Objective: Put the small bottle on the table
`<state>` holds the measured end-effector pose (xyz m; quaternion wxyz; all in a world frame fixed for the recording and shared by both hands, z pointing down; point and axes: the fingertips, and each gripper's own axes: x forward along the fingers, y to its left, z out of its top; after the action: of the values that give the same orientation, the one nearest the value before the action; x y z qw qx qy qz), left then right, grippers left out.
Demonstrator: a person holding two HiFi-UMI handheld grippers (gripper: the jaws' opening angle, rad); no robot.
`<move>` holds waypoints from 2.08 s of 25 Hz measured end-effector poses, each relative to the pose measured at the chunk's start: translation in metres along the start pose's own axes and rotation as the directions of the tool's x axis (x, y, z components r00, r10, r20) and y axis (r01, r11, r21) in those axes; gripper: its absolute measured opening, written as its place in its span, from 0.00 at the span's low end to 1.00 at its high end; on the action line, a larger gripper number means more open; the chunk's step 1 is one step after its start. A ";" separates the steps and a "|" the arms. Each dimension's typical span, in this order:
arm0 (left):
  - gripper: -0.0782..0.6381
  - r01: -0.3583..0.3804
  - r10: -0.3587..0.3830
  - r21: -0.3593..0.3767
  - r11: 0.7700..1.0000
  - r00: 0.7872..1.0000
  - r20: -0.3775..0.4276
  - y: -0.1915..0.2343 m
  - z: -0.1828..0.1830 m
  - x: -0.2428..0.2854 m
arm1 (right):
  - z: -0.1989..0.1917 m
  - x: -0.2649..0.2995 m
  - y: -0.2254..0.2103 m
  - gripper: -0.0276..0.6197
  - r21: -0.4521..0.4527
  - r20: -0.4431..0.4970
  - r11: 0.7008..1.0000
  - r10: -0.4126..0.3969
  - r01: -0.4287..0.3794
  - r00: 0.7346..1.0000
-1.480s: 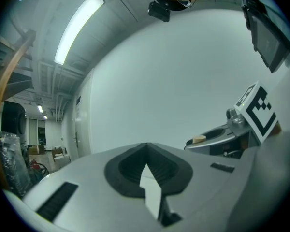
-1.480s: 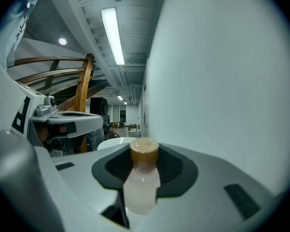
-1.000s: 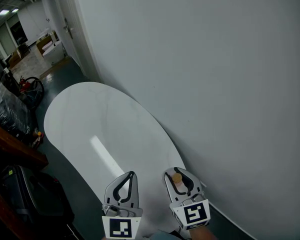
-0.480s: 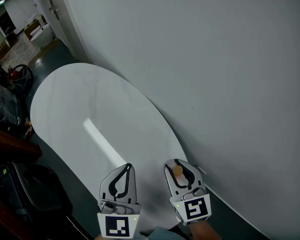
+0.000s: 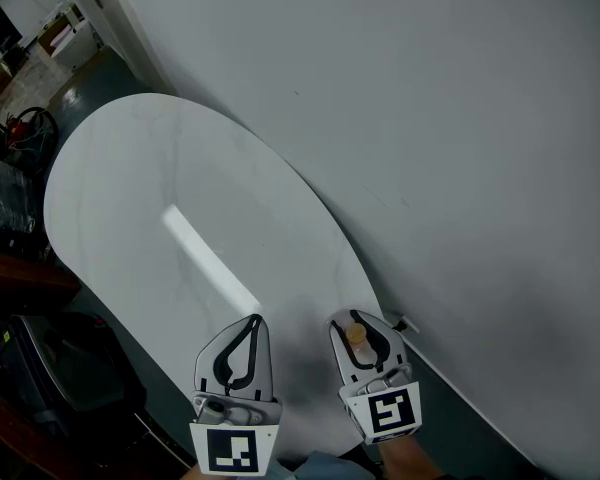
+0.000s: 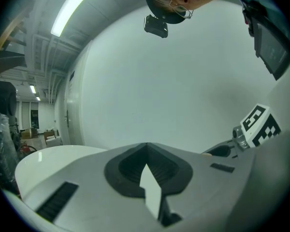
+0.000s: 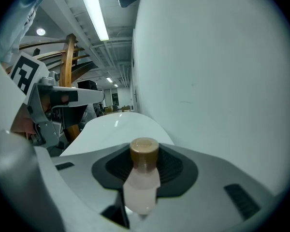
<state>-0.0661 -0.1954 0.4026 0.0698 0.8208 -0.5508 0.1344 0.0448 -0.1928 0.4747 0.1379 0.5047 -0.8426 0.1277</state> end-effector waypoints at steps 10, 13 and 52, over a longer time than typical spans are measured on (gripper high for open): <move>0.11 0.009 -0.007 0.019 1.000 0.997 -0.077 0.003 -0.019 0.004 | -0.021 0.011 -0.007 0.23 0.015 -0.054 1.000 -0.004 0.005 0.999; 0.11 0.010 -0.008 0.021 1.000 0.996 -0.094 0.005 -0.023 0.005 | -0.015 0.016 -0.005 0.23 -0.016 0.034 1.000 0.014 -0.013 0.999; 0.11 -0.045 0.047 -0.033 0.998 0.996 0.075 0.012 0.018 -0.023 | 0.088 -0.008 0.031 0.27 -0.073 0.344 0.997 0.030 -0.005 0.939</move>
<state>-0.0829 -0.1840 0.3777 0.0588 0.8112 -0.5738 0.0961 0.0122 -0.2033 0.3873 0.0051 0.5066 -0.8621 0.0084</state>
